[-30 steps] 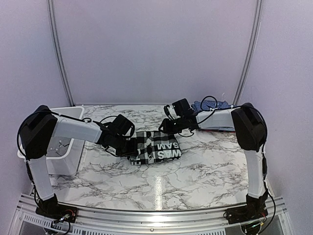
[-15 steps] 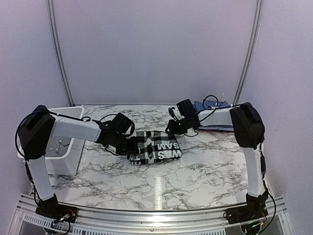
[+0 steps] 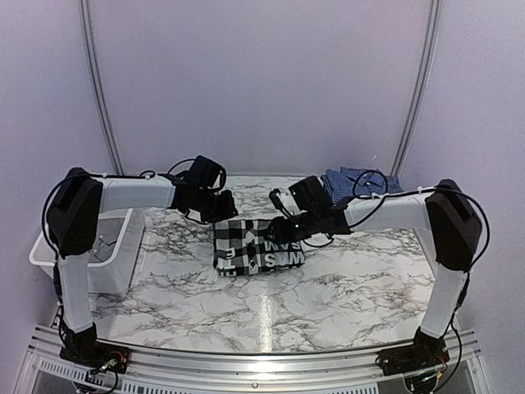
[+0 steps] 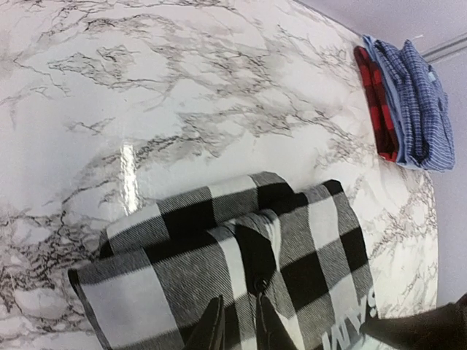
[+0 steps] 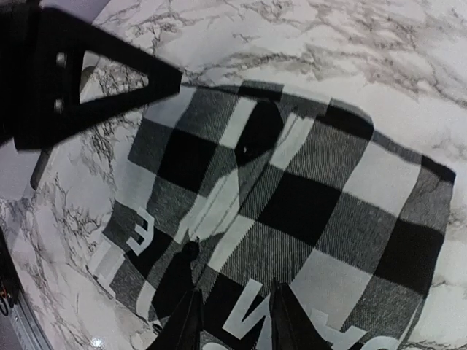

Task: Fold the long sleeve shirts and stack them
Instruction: Smooth out the square-folded shirt at the center of the board, then pick up the square-folded shirt from the center of the board.

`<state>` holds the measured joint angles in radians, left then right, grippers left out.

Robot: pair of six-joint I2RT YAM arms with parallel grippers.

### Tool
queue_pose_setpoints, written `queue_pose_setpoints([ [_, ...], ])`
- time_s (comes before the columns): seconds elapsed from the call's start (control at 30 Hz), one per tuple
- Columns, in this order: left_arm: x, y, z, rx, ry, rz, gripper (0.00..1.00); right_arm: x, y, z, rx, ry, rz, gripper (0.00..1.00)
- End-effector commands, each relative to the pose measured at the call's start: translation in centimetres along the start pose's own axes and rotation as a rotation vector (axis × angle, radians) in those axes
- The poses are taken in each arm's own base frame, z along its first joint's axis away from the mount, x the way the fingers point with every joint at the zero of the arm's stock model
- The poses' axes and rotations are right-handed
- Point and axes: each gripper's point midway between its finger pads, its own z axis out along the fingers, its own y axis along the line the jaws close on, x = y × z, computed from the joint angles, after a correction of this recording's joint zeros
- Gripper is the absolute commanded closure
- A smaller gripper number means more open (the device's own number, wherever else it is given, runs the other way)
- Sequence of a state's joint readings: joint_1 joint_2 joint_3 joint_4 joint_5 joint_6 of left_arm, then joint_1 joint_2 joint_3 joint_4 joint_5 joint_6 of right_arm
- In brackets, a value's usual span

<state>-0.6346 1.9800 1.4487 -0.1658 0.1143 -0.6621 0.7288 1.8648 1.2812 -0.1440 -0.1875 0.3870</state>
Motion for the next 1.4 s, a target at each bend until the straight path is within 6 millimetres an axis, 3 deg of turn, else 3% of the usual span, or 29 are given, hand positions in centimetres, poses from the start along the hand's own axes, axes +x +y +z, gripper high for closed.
queue_pose_setpoints([
  [0.0,1.0,3.8,3.4,-0.081,0.088,-0.011,0.83,4.3,-2.1,1.0,0.026,0.059,0.086,0.72],
  [0.13,1.4,5.0,5.0,-0.084,0.126,-0.017,0.83,7.2,-3.1,1.3,0.038,0.094,0.141,0.72],
  [0.27,0.9,4.8,4.6,-0.087,0.120,-0.010,0.82,9.0,-3.2,1.2,0.044,0.117,0.177,0.73],
  [0.37,-0.6,3.9,2.1,-0.094,0.070,0.007,0.77,9.0,-2.7,0.5,0.046,0.105,0.180,0.73],
  [0.47,-1.1,4.1,-1.1,-0.121,0.019,0.002,0.58,8.6,-2.4,-0.3,0.044,0.091,0.186,0.73],
  [0.6,1.4,4.9,-3.8,-0.110,0.046,-0.040,0.41,7.8,-2.0,-1.7,0.048,0.066,0.183,0.69],
  [0.83,6.3,5.4,-5.5,-0.027,0.113,-0.099,0.26,5.9,-2.5,-4.4,0.109,-0.005,0.159,0.58],
  [1.07,9.7,5.2,-4.3,0.012,0.182,-0.115,0.21,5.9,-5.4,-4.0,0.162,0.003,0.169,0.57],
  [1.23,10.9,4.3,-3.0,0.028,0.204,-0.113,0.21,7.2,-7.5,-3.1,0.178,0.036,0.187,0.58],
  [1.37,11.8,4.7,-2.0,0.008,0.220,-0.122,0.24,8.3,-8.4,-2.5,0.180,0.059,0.191,0.58],
])
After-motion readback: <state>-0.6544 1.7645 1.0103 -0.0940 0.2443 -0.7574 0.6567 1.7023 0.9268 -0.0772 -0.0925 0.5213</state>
